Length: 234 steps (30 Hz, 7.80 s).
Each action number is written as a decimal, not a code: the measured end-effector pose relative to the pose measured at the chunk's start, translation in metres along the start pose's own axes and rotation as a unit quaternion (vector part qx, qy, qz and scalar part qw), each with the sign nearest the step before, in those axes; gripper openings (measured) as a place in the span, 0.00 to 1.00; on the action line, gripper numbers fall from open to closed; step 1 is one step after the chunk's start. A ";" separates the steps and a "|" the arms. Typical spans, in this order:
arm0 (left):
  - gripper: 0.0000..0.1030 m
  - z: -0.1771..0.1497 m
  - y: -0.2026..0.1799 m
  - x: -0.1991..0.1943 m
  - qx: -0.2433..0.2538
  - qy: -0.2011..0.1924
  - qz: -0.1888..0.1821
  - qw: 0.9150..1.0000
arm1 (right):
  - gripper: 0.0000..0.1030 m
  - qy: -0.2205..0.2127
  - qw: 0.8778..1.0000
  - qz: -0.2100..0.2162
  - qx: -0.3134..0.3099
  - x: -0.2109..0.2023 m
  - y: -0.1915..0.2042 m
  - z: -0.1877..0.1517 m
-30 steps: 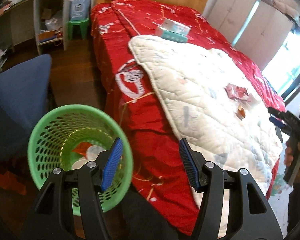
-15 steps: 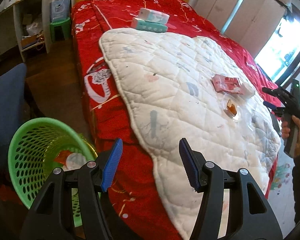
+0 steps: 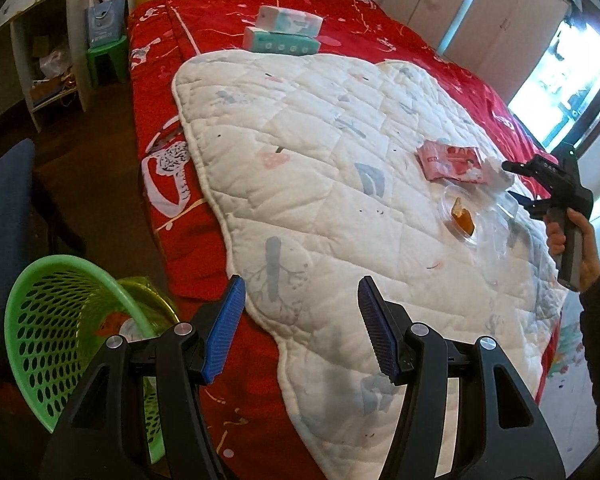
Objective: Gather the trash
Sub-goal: 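Grasp the white foam block with the right tool, then grasp the clear rectangular plastic container with the left tool while the right tool holds the foam, then carry the container to the wastebasket and drop it while the right tool carries the foam, then open the right tool over the wastebasket to drop the foam block, then move both tools back over the white quilted pad, then lower the right tool onto the pink wet-wipe packet and grasp it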
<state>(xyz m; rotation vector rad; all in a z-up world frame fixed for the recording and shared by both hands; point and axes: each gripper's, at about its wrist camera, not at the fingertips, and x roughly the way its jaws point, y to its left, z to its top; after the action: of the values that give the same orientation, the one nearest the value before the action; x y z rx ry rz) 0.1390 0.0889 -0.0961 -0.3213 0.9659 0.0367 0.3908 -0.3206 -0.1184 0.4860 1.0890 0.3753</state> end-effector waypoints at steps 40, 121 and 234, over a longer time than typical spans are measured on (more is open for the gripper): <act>0.55 0.014 -0.209 0.085 0.160 0.055 -0.120 0.978 | 0.66 -0.061 0.997 0.017 -0.034 -0.094 -0.016 -0.051; 0.66 -0.106 0.192 -0.091 -0.150 -0.017 0.068 0.986 | 0.66 0.063 0.954 0.118 -0.268 -0.015 0.288 -0.293; 0.66 -0.012 0.066 -0.008 -0.070 0.018 0.070 0.995 | 0.84 0.141 0.782 -0.189 -0.578 0.079 0.152 -0.045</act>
<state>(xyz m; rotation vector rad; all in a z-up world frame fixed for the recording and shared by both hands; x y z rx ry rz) 0.1137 0.1493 -0.1125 -0.3849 1.0217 0.2280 0.3749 -0.1446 -0.1113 -0.9076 1.0014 0.6849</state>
